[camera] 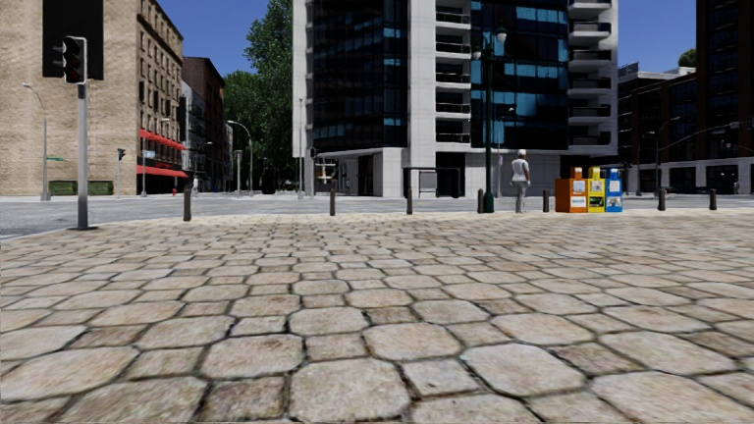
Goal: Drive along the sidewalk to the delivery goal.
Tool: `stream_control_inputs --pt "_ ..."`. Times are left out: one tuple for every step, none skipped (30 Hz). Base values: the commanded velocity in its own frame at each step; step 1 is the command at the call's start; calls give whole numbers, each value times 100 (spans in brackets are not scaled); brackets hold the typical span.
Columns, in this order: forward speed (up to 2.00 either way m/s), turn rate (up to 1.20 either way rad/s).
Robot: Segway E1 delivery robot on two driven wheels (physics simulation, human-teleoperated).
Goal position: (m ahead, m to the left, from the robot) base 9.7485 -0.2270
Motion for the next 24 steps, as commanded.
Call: stream_control_inputs --pt "200 0" --pt "200 0" --pt "200 0" --pt "200 0" --pt "200 0" --pt "200 0" --pt "200 0" --pt "200 0" --pt "200 0" --pt "200 0" --pt "200 0" --pt "200 0" --pt "200 0" --pt "200 0" --pt "200 0" --pt "200 0" --pt "200 0" --pt "200 0" --pt "200 0" --pt "200 0" --pt "200 0" --pt "200 0" --pt "200 0" --pt "200 0"
